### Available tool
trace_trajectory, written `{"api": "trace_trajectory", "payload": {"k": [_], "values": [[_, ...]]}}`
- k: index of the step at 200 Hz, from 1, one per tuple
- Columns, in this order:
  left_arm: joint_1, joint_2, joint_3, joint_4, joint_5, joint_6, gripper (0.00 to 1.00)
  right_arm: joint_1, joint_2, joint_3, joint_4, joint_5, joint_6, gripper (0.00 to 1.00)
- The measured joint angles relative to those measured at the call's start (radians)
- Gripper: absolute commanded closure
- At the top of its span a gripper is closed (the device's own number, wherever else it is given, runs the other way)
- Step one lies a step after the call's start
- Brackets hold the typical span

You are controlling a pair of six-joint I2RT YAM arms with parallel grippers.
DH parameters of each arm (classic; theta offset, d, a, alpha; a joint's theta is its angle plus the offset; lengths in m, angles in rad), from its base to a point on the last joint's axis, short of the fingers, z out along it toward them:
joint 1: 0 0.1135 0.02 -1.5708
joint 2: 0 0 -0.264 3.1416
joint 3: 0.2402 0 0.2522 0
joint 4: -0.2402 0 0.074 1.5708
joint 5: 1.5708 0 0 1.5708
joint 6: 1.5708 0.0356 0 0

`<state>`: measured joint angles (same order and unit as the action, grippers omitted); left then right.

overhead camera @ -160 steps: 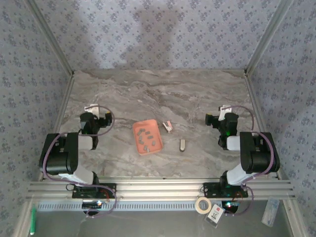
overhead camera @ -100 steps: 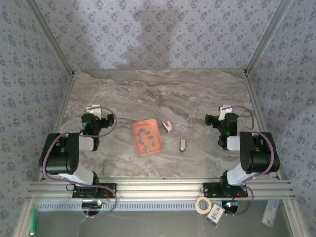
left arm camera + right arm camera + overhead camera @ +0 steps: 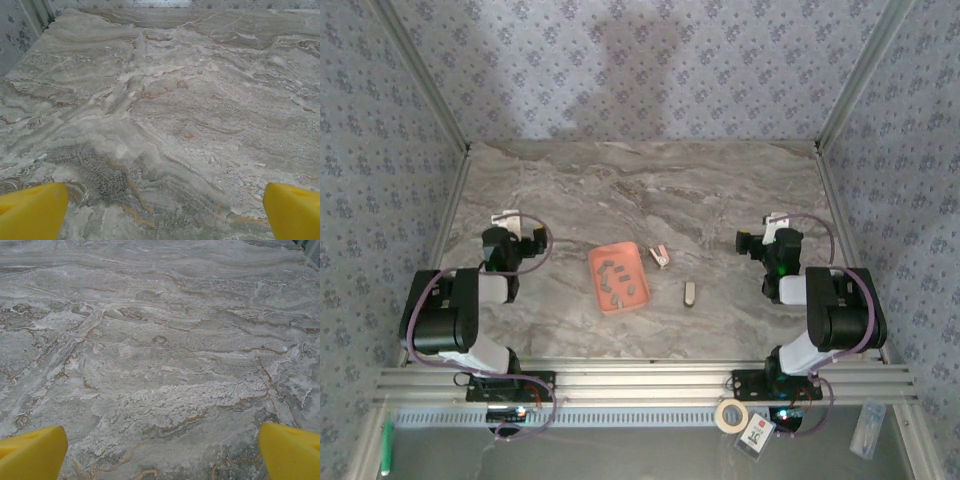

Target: Load the staples into the stapler

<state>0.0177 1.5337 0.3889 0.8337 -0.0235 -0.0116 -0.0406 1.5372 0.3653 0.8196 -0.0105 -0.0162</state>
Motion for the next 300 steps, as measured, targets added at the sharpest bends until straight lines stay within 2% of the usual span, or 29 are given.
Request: {"api": "trace_trajectory", "payload": {"k": [98,118,140,159,176,208,226,246,277,300], "values": [[0.008,-0.014,0.003,-0.032,0.004,-0.008,0.0,-0.008,-0.012,0.0,-0.01,-0.005,0.0,0.0],[-0.014,-0.116,0.028,-0.179,-0.032,-0.008,0.0,0.003,-0.137,0.035,-0.198,-0.005,0.005,0.0],[-0.071,-0.251,0.114,-0.328,-0.06,-0.031,0.03,0.039,-0.29,0.2,-0.472,-0.011,0.042,0.0],[-0.15,-0.333,0.219,-0.467,-0.069,-0.065,0.07,0.116,-0.381,0.359,-0.652,-0.013,0.092,0.0],[-0.242,-0.358,0.32,-0.608,-0.058,-0.114,0.11,0.214,-0.445,0.426,-0.767,-0.005,0.174,0.0],[-0.43,-0.346,0.452,-0.856,0.024,-0.239,0.14,0.41,-0.5,0.396,-0.861,-0.005,0.409,0.0],[-0.505,-0.316,0.481,-0.958,0.063,-0.329,0.15,0.539,-0.488,0.364,-0.891,-0.002,0.517,0.0],[-0.524,-0.291,0.473,-1.053,0.099,-0.44,0.15,0.663,-0.453,0.364,-0.927,-0.007,0.609,0.0],[-0.522,-0.288,0.406,-1.101,0.162,-0.584,0.18,0.799,-0.387,0.364,-0.923,-0.009,0.702,0.01],[-0.522,-0.274,0.352,-1.093,0.217,-0.667,0.22,0.838,-0.296,0.364,-0.916,-0.027,0.742,0.15]]}}
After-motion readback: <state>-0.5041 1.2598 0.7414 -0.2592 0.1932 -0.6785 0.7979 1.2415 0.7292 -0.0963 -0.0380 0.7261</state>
